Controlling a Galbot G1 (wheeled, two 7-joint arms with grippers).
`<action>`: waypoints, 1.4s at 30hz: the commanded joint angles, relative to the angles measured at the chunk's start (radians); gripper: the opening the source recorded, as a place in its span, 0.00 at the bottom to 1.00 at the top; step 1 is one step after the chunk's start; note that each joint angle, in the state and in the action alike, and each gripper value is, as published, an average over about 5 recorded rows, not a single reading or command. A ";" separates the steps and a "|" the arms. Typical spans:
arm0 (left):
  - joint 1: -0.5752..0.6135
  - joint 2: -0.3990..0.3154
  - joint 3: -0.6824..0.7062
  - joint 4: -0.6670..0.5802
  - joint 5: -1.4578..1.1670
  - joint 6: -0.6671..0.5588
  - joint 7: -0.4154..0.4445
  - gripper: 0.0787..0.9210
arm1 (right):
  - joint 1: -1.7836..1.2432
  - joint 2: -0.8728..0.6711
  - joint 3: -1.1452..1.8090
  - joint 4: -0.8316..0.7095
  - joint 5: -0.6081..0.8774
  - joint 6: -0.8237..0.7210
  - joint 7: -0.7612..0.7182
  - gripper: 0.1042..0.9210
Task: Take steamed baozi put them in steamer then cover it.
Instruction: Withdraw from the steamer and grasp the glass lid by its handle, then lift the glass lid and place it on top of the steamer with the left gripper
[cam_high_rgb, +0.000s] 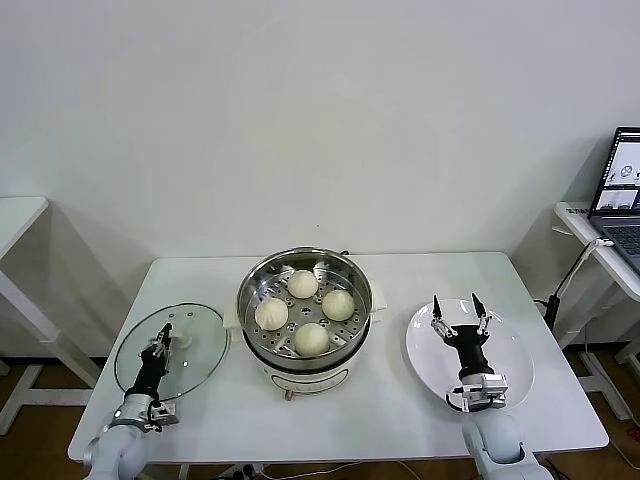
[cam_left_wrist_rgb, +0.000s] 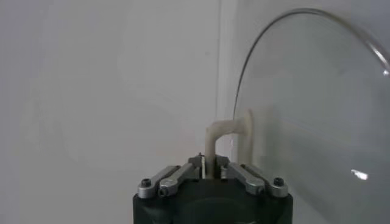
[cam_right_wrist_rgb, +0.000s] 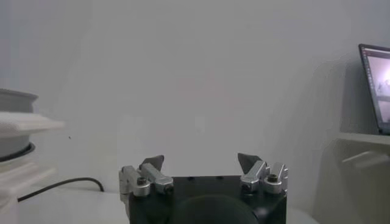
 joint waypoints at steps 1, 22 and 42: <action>0.037 0.013 -0.079 -0.170 -0.041 0.003 -0.007 0.13 | 0.001 0.001 -0.002 0.002 -0.002 0.000 0.001 0.88; 0.127 -0.006 0.312 -0.950 -0.022 0.372 0.260 0.13 | 0.004 0.004 0.003 0.013 -0.003 -0.010 0.000 0.88; -0.105 -0.233 0.604 -0.633 0.285 0.524 0.485 0.13 | 0.014 0.024 0.018 -0.033 -0.017 -0.017 0.001 0.88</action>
